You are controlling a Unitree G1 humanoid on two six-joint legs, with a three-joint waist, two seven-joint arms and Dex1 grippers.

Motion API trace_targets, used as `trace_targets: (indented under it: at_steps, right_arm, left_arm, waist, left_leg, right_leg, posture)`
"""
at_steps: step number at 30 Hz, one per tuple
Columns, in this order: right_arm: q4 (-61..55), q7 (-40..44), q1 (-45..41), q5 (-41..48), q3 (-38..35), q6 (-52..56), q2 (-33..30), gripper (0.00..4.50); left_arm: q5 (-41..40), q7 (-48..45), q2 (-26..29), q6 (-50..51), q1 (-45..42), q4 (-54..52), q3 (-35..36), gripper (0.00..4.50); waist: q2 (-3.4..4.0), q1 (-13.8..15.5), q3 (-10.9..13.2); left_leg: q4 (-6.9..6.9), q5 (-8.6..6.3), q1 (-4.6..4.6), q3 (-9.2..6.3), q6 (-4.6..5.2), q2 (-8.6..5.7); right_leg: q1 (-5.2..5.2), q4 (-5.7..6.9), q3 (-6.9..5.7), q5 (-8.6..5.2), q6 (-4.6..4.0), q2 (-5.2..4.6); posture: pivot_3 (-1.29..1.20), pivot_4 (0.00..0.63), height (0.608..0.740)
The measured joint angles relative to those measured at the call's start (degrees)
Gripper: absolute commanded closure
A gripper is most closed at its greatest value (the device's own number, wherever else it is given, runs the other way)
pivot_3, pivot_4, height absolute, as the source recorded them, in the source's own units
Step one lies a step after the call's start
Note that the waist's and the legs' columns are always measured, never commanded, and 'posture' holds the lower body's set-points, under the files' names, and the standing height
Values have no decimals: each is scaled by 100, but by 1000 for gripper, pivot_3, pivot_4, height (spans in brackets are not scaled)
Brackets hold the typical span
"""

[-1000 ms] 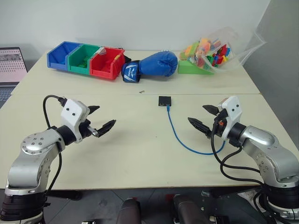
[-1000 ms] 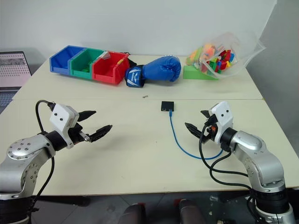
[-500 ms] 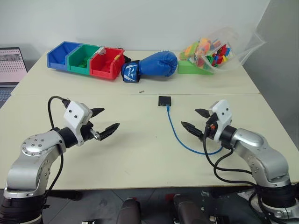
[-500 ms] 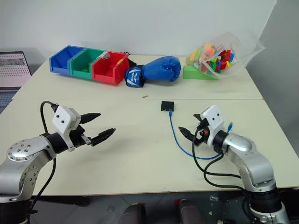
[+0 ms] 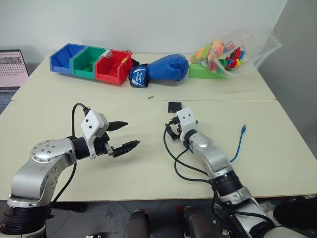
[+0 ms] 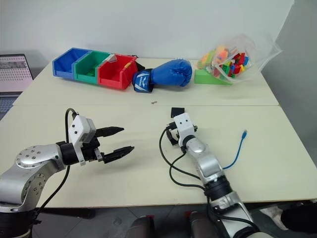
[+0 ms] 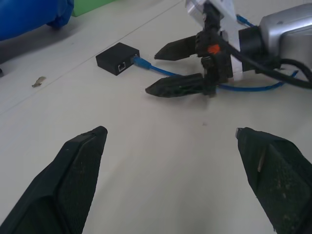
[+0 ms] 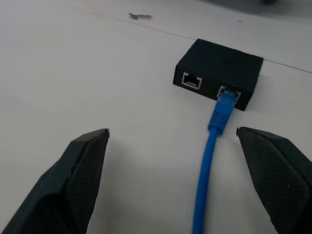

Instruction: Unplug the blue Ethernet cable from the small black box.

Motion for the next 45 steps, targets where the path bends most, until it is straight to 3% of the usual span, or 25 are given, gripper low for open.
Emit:
trace_targets:
  at_steps: [2,6,20,22,25,31,34,38,41,45]
  right_arm:
    - [340,-200,-143,-30,-107,-218,125,93]
    - [687,-413,-297,-52,-314,-418,234,684]
    - [1509,-488,-755,13,-730,-790,275,4102]
    - [1498,-378,-750,11,-717,-798,203,4396]
    - [1157,66,-535,-79,-525,-789,-166,4427]
    - [-9,1634,142,-625,367,-1477,-1555,4443]
    - [-387,2258,172,-875,660,-2376,-2130,4444]
    - [-781,3311,168,-1015,1024,-4432,-3093,4446]
    - [-861,3784,167,-971,1163,-5409,-3253,4446]
    - [-909,4027,136,-928,1207,-5953,-3250,4446]
  left_arm:
    - [14,5,0,-18,1,6,-25,3]
    - [51,22,-1,-100,65,5,-37,0]
    - [103,143,-76,-239,169,39,-38,0]
    - [100,146,-110,-247,152,73,-38,0]
    - [76,160,-175,-239,145,203,-33,0]
    - [-204,167,-275,31,116,474,57,0]
    - [-572,138,-315,389,-24,538,83,0]
    - [-1350,-100,-274,1173,-221,744,283,0]
    - [-1856,-237,-240,1696,-401,746,283,0]
    - [-2159,-272,-203,2035,-516,690,277,0]
  waist:
    - [0,-2,0]
    - [0,-2,0]
    - [-1,-2,-1]
    - [-1,4,-1]
    - [-1,48,-1]
    - [4,62,2]
    - [4,7,3]
    - [5,-9,5]
    - [4,-8,5]
    - [4,-5,5]
  left_leg:
    - [1,0,0,2,0,0]
    - [1,0,2,0,0,0]
    - [3,0,4,0,0,-1]
    - [3,0,4,-1,0,-1]
    - [3,0,1,-1,0,-3]
    - [1,0,-1,9,1,-2]
    - [2,0,2,5,1,3]
    - [1,0,4,6,1,1]
    - [4,0,5,4,1,1]
    - [8,0,7,1,0,1]
  right_leg:
    - [-1,0,2,1,-1,-1]
    - [-1,3,1,0,0,-2]
    - [2,4,0,1,1,-2]
    - [2,4,0,1,1,-2]
    - [2,1,-1,1,1,-4]
    - [-5,-2,0,0,2,-3]
    - [-5,4,0,0,2,4]
    - [-2,0,-8,0,3,5]
    - [1,3,-5,0,3,5]
    - [5,5,-2,1,2,3]
  posture:
    - [0,150,740]
    - [0,150,740]
    - [0,150,740]
    - [0,150,740]
    - [0,150,740]
    - [0,150,740]
    - [0,150,740]
    - [0,150,740]
    - [0,150,740]
    - [0,150,740]
